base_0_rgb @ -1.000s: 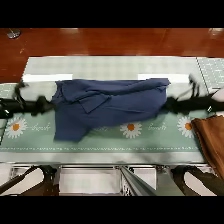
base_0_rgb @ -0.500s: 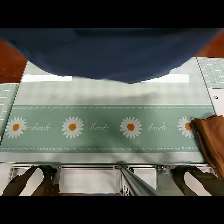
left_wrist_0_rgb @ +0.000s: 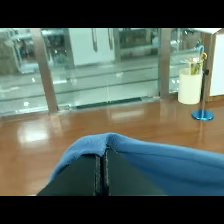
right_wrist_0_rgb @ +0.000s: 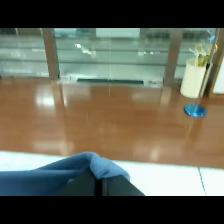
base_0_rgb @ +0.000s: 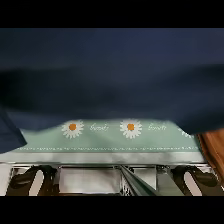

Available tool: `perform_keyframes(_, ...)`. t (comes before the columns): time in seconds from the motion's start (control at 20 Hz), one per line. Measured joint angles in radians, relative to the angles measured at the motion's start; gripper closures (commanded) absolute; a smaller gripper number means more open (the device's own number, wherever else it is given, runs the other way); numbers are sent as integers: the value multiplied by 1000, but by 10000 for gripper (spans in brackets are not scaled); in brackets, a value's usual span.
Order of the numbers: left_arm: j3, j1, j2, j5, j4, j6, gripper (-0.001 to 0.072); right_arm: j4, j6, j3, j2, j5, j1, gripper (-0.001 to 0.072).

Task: Fold the shirts.

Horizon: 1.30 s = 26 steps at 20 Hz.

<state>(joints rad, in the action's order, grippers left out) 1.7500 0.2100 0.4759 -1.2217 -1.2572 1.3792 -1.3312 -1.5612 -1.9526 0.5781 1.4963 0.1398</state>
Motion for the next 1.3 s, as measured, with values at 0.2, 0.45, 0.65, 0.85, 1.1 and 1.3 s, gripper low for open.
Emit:
perform_keyframes(0.2, -68, -86, -1, -95, -160, 77, 684, -4, -23, 76, -26, 99, 0, 693)
perform_keyframes(0.45, -297, -113, 112, -121, -184, 134, 684, 16, -53, 414, -31, 55, 0, 693)
perform_keyframes(0.65, -454, -118, 292, -13, -161, 147, 683, 65, -56, 724, 50, -164, 0, 693)
perform_keyframes(0.85, -509, -129, 531, 139, -136, 152, 683, 126, -31, 844, 286, -401, 0, 693)
perform_keyframes(1.1, -526, -147, 798, 312, -80, 207, 682, 325, 54, 800, 644, -611, 0, 693)
perform_keyframes(1.3, -529, -152, 911, 332, 3, 201, 683, 414, 85, 668, 874, -584, 0, 692)
